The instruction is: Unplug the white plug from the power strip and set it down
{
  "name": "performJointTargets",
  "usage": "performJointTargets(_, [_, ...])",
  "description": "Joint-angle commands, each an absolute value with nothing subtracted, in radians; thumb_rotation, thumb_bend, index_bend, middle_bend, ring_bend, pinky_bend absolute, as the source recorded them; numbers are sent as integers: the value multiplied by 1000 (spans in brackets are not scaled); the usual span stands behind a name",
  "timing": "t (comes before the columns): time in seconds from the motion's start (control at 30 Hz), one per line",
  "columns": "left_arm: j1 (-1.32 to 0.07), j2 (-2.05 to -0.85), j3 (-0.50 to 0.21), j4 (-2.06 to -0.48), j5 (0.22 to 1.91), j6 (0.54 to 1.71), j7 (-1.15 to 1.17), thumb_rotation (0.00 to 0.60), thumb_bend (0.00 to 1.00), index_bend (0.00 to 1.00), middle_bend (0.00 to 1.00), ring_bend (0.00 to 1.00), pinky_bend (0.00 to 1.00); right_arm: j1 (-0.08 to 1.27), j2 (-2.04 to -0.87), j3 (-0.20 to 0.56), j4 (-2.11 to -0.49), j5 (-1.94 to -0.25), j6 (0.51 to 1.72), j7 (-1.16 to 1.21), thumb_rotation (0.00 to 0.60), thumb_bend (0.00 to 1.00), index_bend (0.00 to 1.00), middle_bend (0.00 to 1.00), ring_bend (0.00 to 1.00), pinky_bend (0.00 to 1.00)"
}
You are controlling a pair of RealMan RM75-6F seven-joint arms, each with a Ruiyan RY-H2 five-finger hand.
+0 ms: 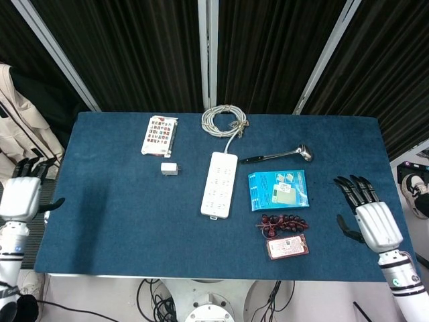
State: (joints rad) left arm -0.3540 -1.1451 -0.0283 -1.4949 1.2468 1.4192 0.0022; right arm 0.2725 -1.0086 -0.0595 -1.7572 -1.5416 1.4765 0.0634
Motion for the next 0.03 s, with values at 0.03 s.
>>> performJointTargets(0.03, [-276,-1139,2,-1535,1244,1488,4,600,123,137,206,83,89,228,-1012,-70,-1744,-1563,1520,69,600,415,9,85,0,0])
